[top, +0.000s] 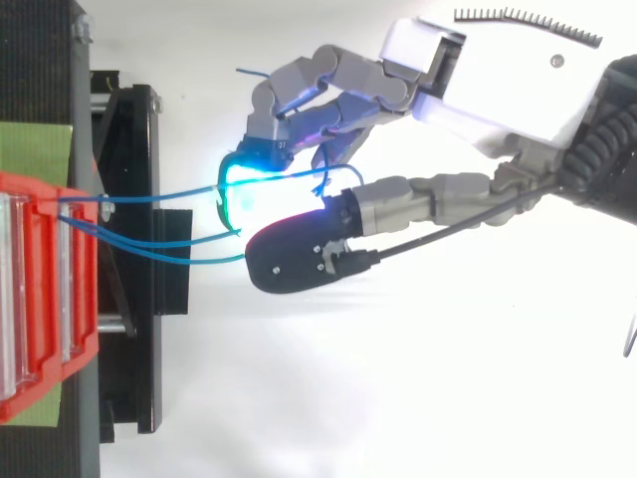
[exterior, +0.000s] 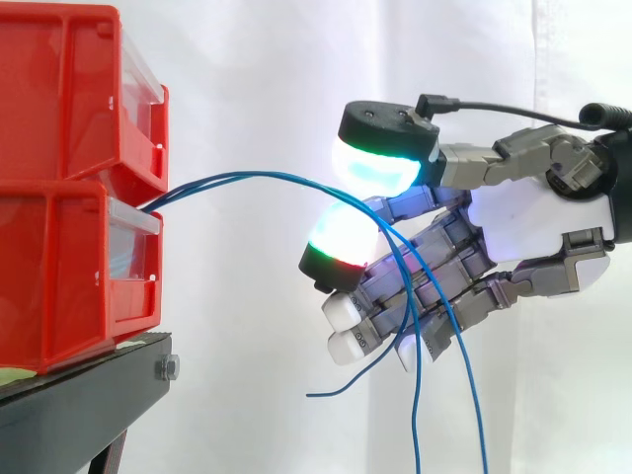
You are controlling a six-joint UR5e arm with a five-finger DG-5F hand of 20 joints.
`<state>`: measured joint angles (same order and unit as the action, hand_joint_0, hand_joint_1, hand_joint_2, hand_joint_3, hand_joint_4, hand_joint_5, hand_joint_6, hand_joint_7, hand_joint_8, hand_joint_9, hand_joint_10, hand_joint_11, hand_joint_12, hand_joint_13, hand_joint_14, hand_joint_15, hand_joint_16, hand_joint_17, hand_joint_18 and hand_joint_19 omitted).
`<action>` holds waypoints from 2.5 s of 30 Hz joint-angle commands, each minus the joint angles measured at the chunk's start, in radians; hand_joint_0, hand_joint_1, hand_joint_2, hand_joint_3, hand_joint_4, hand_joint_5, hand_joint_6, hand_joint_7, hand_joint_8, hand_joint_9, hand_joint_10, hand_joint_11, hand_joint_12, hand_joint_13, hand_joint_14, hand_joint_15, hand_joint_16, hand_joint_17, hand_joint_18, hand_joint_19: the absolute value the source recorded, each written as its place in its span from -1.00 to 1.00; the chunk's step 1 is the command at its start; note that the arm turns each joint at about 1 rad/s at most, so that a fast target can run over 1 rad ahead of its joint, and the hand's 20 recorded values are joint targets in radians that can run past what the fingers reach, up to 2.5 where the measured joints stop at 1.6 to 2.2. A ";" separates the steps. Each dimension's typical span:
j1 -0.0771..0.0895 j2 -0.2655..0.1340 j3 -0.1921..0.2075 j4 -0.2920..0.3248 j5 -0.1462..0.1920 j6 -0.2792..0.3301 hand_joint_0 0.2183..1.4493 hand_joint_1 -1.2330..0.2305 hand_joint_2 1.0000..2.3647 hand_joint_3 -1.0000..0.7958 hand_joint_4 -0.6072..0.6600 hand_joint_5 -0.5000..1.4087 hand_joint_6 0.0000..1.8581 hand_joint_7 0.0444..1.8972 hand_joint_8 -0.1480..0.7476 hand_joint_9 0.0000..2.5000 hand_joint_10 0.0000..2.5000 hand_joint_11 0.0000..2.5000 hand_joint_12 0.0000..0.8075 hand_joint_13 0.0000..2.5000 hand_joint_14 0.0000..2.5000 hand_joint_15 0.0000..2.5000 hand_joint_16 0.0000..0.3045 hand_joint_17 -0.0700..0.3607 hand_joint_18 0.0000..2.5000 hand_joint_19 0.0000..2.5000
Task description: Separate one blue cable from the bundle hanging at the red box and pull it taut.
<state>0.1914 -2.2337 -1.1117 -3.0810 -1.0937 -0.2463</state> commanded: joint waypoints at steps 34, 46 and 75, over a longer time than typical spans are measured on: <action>0.000 0.020 0.000 -0.044 0.000 -0.004 -0.53 -0.48 -1.00 -0.44 0.19 -0.69 -0.09 -0.04 -0.08 -0.34 -0.98 -0.49 -0.19 -0.50 -0.99 -0.75 -0.69 -0.17 -0.44 -0.51; -0.009 0.054 0.000 -0.099 0.028 -0.057 -0.54 0.07 -1.00 -0.44 0.21 -0.66 -0.18 0.00 -0.03 -0.31 -0.98 -0.52 -0.14 -0.50 -0.99 -0.74 -0.67 -0.14 -0.43 -0.48; -0.003 0.032 -0.023 -0.030 0.061 -0.067 -0.49 0.00 -1.00 -0.44 0.19 -0.67 -0.24 0.05 -0.02 -0.21 -0.98 -0.24 -0.18 -0.35 -0.98 -0.45 -0.69 -0.19 -0.44 -0.49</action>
<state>0.1866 -2.2008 -1.1190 -3.1177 -1.0315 -0.3157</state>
